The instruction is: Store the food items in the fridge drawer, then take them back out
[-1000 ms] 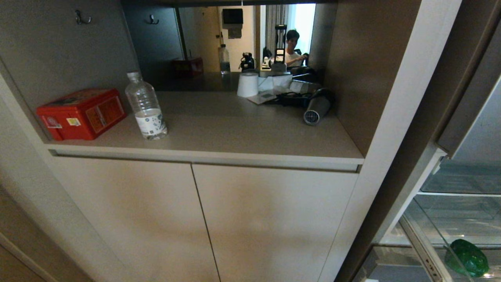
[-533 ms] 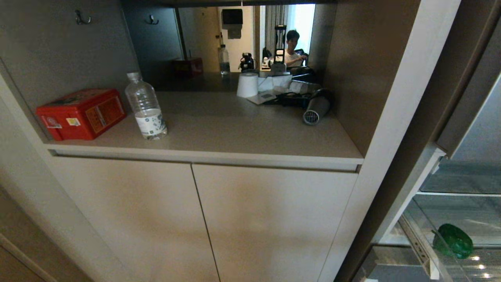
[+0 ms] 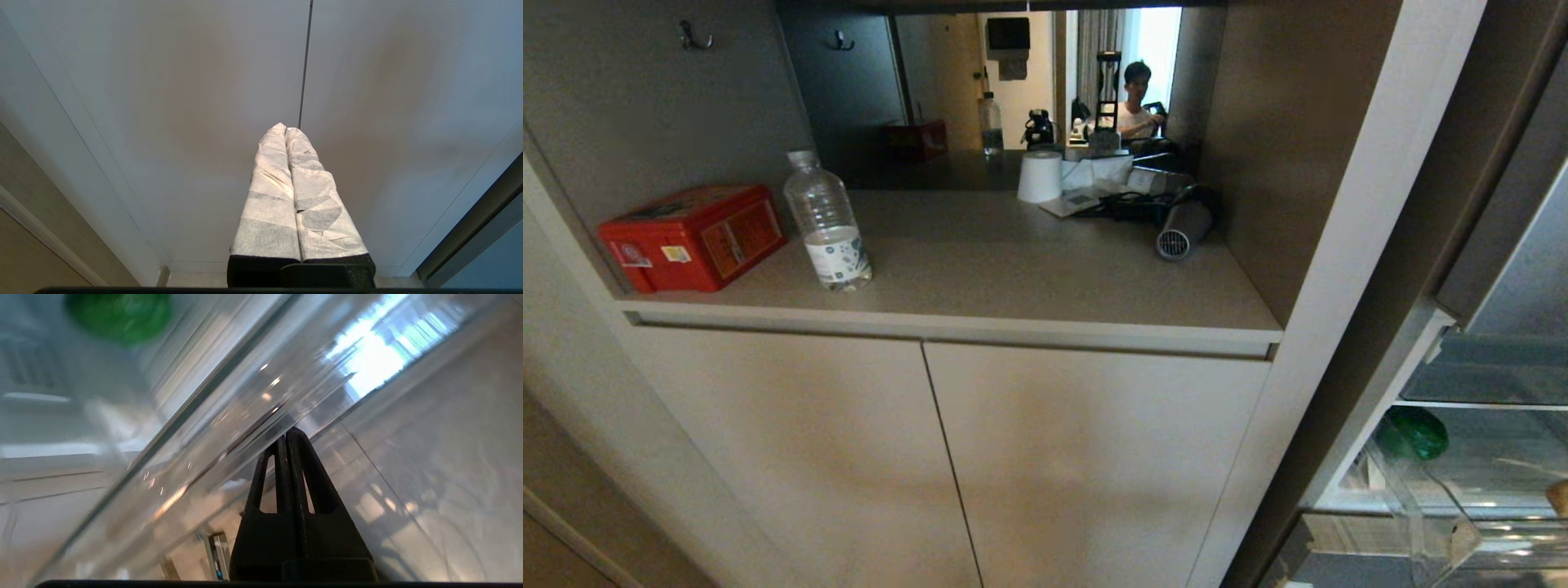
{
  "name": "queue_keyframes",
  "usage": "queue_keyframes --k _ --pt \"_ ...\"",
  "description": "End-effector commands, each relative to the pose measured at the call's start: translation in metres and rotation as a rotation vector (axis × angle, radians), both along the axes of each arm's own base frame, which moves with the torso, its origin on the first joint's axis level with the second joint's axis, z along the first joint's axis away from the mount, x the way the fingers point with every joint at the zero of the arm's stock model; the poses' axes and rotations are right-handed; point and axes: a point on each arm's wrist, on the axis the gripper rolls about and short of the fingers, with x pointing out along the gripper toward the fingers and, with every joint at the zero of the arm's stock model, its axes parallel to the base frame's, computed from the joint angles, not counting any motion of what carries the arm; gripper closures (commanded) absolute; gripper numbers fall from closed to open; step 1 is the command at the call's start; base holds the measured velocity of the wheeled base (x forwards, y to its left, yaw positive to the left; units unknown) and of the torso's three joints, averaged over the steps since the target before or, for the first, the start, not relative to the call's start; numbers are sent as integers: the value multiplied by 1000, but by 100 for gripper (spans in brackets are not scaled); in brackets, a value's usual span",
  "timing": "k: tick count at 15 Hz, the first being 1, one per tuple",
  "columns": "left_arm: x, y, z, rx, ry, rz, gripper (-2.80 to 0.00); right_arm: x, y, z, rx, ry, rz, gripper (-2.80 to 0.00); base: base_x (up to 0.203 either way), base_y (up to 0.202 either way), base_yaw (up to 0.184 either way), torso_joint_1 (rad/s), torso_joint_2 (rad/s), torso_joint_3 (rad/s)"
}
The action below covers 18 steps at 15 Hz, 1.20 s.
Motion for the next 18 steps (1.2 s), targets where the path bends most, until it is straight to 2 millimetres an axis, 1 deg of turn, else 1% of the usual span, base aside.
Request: queue_keyframes --k 1,5,8,10,12,14,16,18 --pt "1 0 -3 0 10 0 0 30 -2 0 3 -27 67 0 0 0 0 0 0 0" --pt "1 0 -3 0 10 0 0 77 -16 -6 -4 -87 122 0 0 0 0 0 0 0" --pt "1 0 -3 0 10 0 0 100 -23 -13 -33 -123 150 0 0 0 0 0 0 0" --pt "1 0 -3 0 10 0 0 104 -25 -11 -36 -140 148 0 0 0 0 0 0 0" --pt "1 0 -3 0 10 0 0 108 -30 -11 -83 -179 149 0 0 0 0 0 0 0" --pt "1 0 -3 0 10 0 0 108 -31 -8 -87 -212 129 0 0 0 0 0 0 0" --pt "1 0 -3 0 10 0 0 101 -31 5 -95 -226 106 0 0 0 0 0 0 0" --pt "1 0 -3 0 10 0 0 84 -25 19 -111 -231 77 0 0 0 0 0 0 0"
